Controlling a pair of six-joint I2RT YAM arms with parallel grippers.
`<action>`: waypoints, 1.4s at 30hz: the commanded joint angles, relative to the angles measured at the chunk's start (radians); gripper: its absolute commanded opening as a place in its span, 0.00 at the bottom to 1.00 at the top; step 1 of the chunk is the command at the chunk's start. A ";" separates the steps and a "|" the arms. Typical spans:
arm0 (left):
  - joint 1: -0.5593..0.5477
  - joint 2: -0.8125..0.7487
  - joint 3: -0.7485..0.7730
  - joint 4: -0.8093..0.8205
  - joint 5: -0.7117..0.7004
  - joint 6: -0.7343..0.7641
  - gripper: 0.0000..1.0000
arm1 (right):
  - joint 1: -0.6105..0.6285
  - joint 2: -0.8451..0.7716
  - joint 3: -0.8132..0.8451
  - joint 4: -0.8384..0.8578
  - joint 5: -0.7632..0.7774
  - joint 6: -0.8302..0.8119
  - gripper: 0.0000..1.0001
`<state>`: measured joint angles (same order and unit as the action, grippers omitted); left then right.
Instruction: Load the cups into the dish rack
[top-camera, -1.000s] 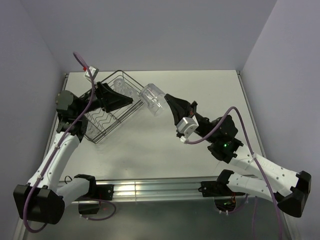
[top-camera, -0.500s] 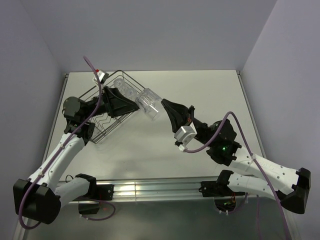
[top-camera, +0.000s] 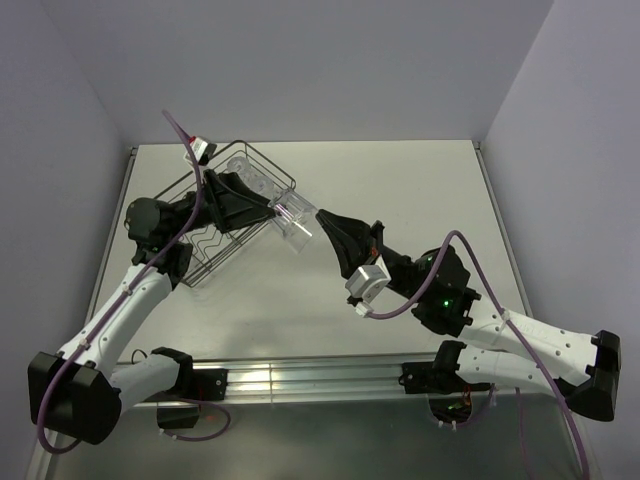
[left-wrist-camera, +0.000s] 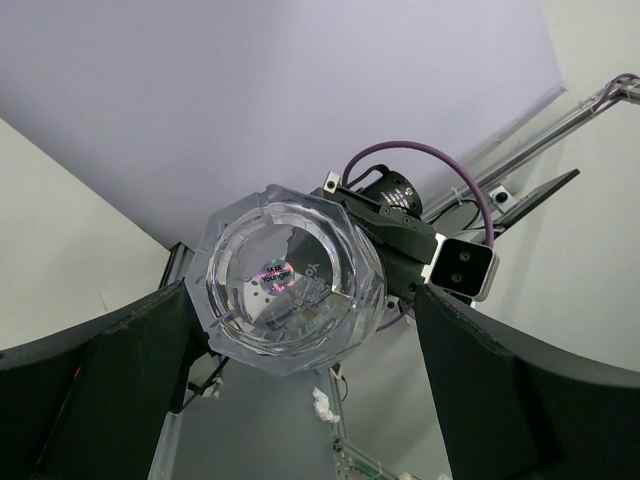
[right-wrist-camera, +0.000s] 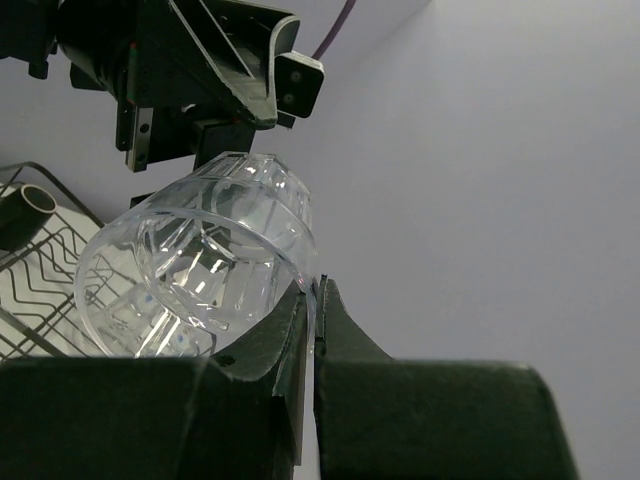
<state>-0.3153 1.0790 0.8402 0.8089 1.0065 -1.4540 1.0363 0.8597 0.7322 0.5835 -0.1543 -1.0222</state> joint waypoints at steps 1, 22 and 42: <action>-0.007 -0.001 0.016 0.099 -0.009 -0.025 0.99 | 0.018 -0.021 0.007 0.067 0.035 -0.007 0.00; -0.016 0.013 -0.006 0.125 -0.029 -0.045 0.51 | 0.031 -0.017 0.027 0.006 0.058 0.030 0.00; 0.033 0.006 0.048 -0.056 -0.032 0.126 0.00 | 0.031 -0.050 0.030 -0.063 0.133 0.048 0.65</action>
<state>-0.2970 1.0988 0.8326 0.7345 0.9894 -1.3701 1.0607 0.8440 0.7345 0.5102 -0.0456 -0.9840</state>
